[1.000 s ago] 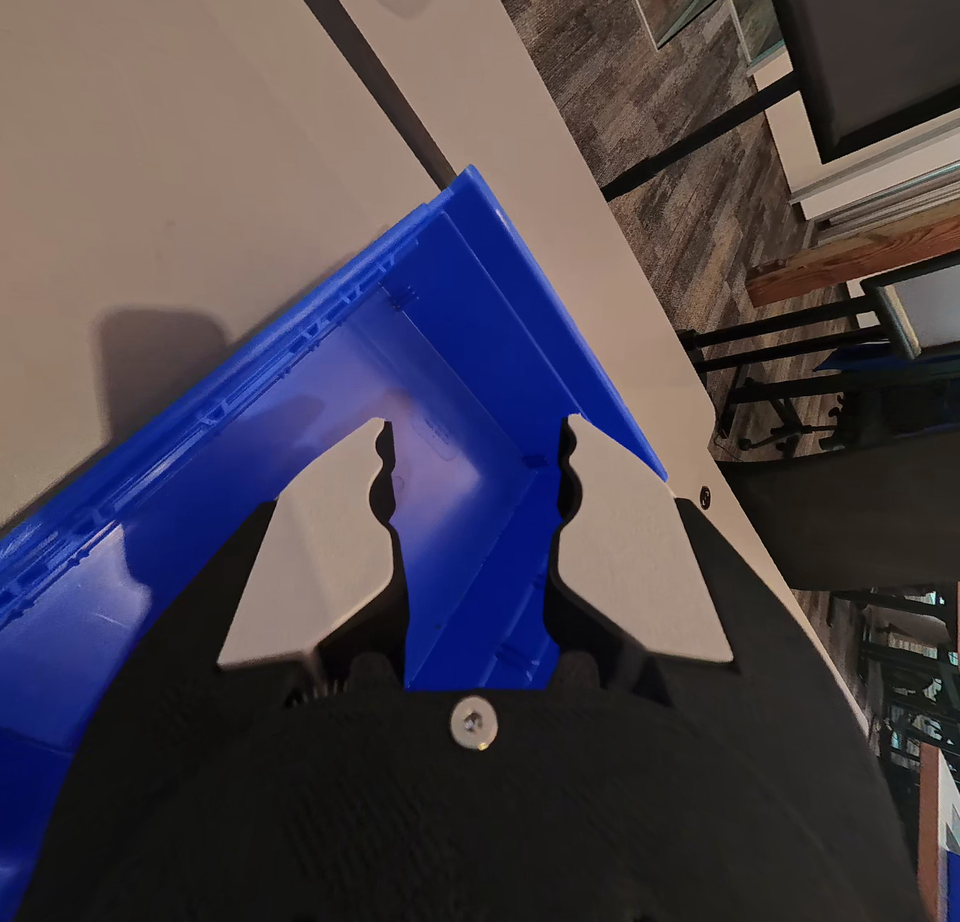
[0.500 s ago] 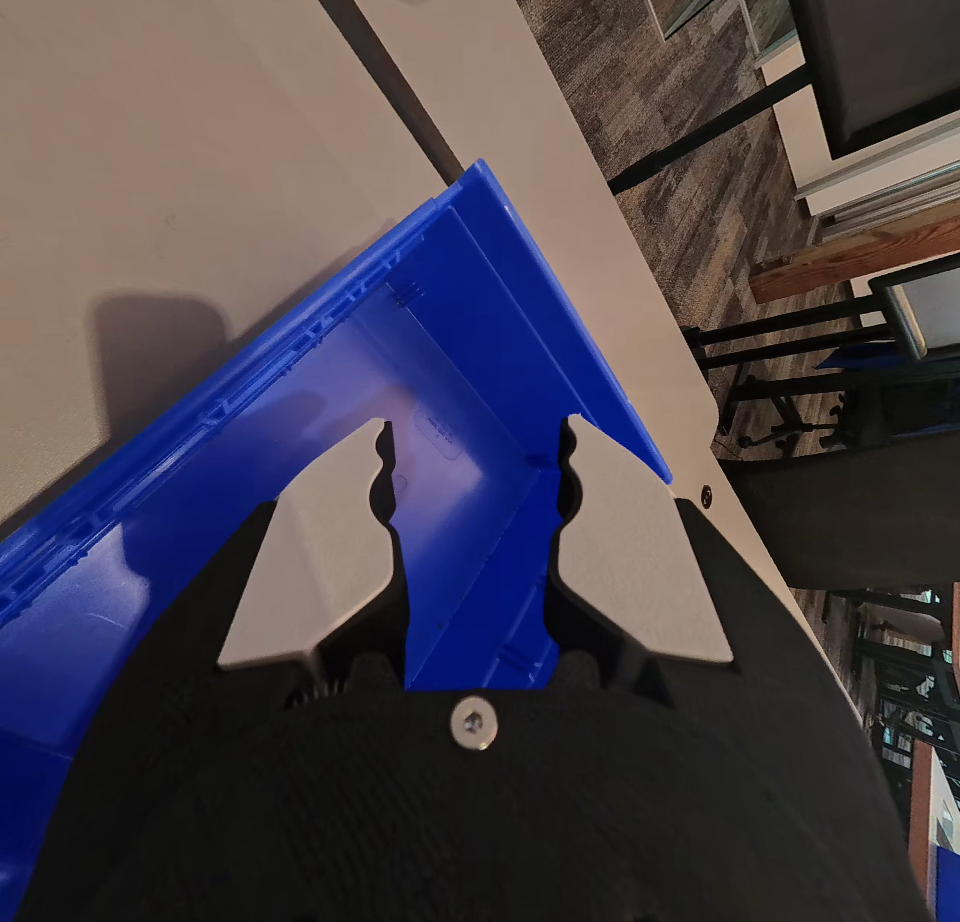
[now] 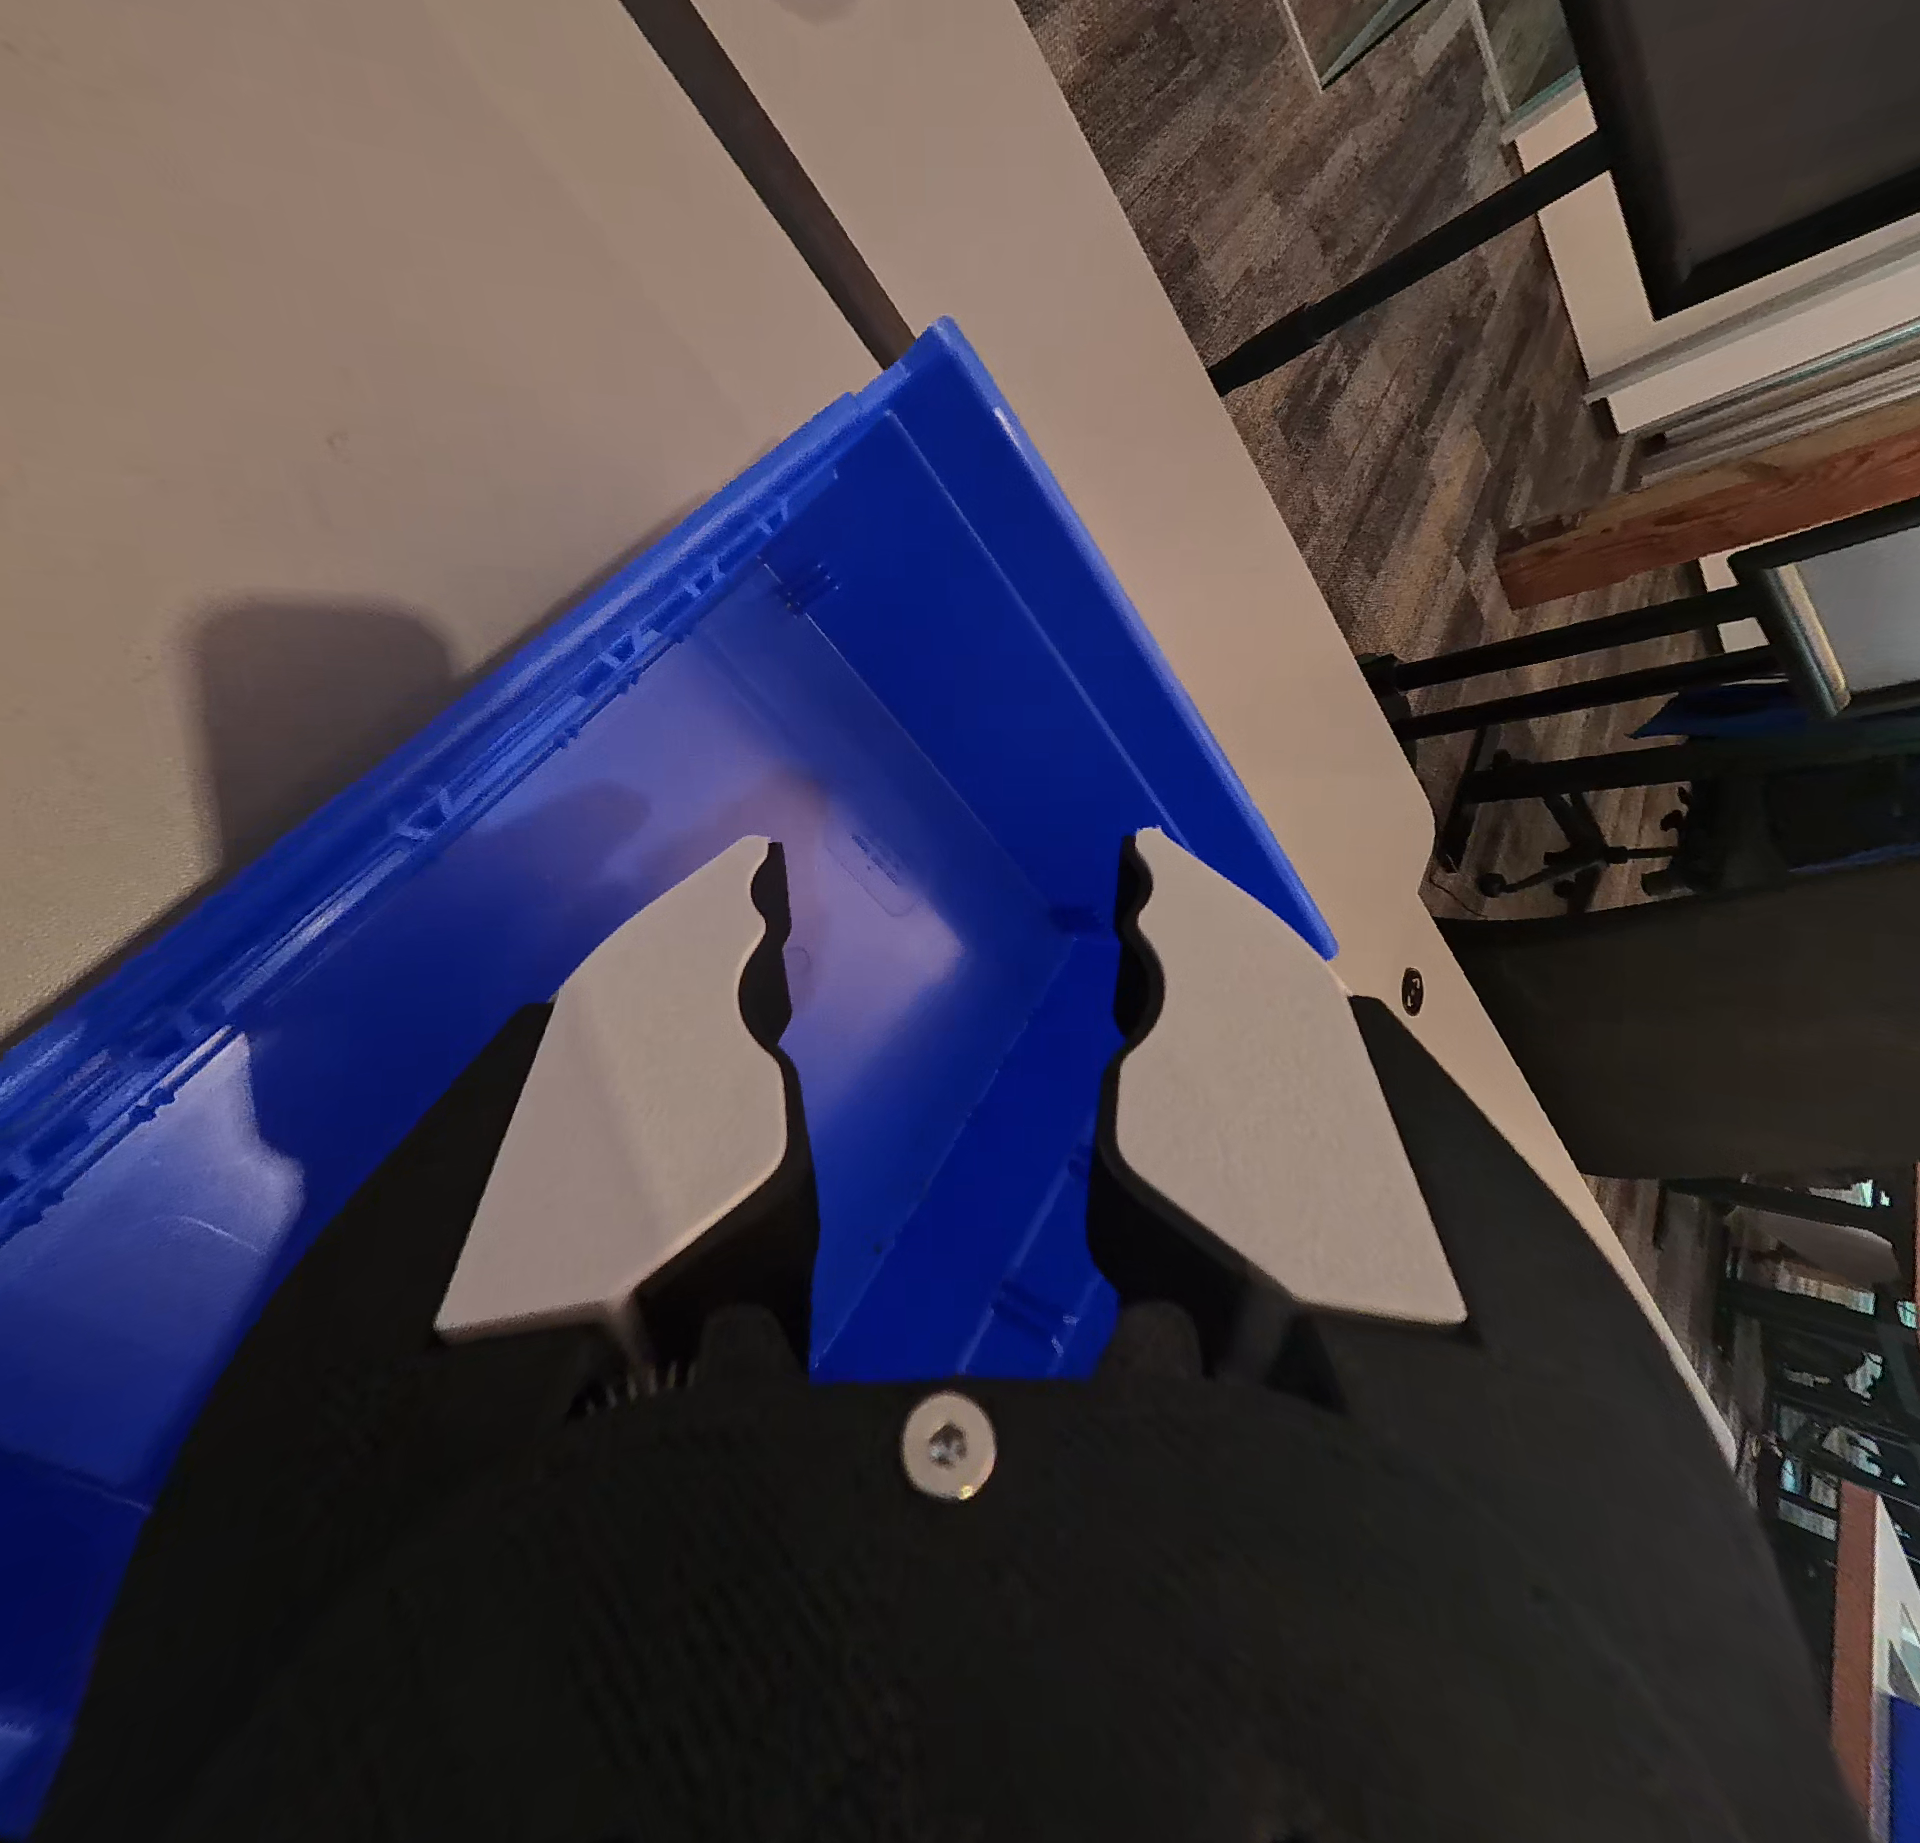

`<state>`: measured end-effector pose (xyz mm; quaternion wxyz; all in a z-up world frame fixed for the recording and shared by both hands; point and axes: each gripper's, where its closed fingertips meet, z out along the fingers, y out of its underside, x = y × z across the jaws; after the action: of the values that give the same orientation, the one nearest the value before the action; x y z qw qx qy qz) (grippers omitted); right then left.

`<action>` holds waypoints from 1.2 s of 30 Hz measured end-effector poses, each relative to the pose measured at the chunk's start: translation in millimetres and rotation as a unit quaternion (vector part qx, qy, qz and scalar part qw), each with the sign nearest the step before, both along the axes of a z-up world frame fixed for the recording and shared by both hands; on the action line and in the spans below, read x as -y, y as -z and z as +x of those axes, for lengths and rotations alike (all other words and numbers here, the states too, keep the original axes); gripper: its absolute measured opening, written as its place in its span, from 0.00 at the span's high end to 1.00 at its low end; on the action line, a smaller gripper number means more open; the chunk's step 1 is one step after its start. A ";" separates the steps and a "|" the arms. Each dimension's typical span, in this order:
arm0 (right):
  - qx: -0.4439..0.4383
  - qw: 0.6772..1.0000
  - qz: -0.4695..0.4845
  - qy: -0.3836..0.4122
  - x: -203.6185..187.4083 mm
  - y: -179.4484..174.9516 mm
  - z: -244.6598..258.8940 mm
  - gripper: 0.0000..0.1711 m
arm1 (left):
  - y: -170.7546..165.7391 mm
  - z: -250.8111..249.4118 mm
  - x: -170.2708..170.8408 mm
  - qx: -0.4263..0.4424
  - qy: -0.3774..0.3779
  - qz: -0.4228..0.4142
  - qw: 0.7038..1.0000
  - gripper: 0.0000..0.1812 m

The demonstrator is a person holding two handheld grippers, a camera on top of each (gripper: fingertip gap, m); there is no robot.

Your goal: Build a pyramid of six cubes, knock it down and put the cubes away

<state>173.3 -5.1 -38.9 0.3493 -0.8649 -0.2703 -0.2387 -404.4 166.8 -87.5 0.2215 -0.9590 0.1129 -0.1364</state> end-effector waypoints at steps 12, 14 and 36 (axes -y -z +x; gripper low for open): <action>-0.002 1.000 -0.001 -0.007 0.3 0.1 -3.2 0.64 | 26.9 18.2 35.3 -0.034 0.182 -0.044 0.982 0.82; -0.002 1.000 -0.001 -0.007 0.4 0.2 -3.3 0.64 | 35.8 17.8 29.7 -0.078 0.217 -0.019 0.973 0.82; -0.001 1.000 -0.011 -0.013 1.2 3.7 -5.9 0.64 | 60.8 1.9 27.5 -0.215 0.258 -0.018 0.942 0.80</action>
<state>167.4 -6.4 -42.6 0.3432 -0.8652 -0.2841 -0.2302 -402.6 139.3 -148.3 0.1322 -0.9072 0.3990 0.0187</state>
